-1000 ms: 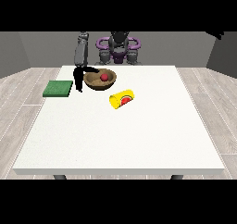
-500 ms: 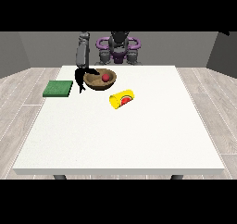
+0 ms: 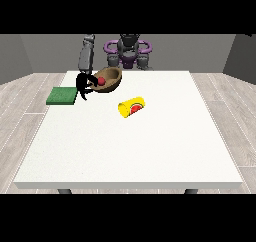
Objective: Pick the cup and pour the ball into the bowl, then pick the bowl and place it on the pad
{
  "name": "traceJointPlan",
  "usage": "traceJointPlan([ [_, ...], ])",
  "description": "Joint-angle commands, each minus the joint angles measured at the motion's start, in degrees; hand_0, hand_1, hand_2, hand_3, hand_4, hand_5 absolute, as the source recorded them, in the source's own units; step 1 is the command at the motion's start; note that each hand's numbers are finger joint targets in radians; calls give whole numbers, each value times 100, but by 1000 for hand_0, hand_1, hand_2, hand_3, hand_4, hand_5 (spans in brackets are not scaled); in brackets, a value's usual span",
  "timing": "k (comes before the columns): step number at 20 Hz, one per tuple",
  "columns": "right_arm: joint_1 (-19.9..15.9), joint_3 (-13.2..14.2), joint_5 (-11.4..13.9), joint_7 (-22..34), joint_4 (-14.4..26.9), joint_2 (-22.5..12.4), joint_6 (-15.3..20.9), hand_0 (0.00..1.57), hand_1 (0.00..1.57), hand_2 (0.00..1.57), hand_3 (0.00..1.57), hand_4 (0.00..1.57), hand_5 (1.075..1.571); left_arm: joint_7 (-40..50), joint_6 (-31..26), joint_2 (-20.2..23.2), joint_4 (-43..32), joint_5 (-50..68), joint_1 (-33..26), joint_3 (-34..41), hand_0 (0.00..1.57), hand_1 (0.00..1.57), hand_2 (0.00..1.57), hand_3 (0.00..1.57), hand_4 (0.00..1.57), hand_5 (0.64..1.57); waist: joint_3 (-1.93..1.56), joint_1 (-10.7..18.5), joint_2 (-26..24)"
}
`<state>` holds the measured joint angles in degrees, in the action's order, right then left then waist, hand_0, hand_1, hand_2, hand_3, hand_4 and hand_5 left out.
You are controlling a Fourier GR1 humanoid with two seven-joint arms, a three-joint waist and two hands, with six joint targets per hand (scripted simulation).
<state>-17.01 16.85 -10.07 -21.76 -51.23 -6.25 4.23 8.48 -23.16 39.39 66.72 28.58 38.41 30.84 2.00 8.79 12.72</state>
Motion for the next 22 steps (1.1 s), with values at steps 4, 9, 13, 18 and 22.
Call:
traceJointPlan([
  [4,-472,-471,355,2045,-238,-258,499,1571,1571,1571,1571,1047,1533,-31,-93,403,-802,-47,-53,212,0,0,0,0,729,1569,-189,-415,-334],
  [9,-674,-463,102,3220,-626,-593,229,1571,1571,1571,1571,1032,1532,-541,-156,347,-1241,-243,-772,348,0,0,0,0,725,1569,-195,-755,-842],
  [13,-893,-351,217,3273,-529,-1334,-137,1571,1571,1571,1571,975,1563,-582,-388,694,-1372,-122,-681,449,0,0,0,0,712,1566,-199,-812,-573],
  [18,-1106,-269,423,2960,-410,-1835,-257,1571,1571,1571,1571,996,1571,-1127,-421,537,-1351,-269,-827,372,0,0,0,0,698,1565,-198,-788,-222],
  [22,-1415,-70,254,2892,-316,-2111,-509,1571,1571,1571,1571,996,1571,-1503,-312,742,-1615,-397,-753,468,0,0,0,0,720,1559,-197,-900,134],
])
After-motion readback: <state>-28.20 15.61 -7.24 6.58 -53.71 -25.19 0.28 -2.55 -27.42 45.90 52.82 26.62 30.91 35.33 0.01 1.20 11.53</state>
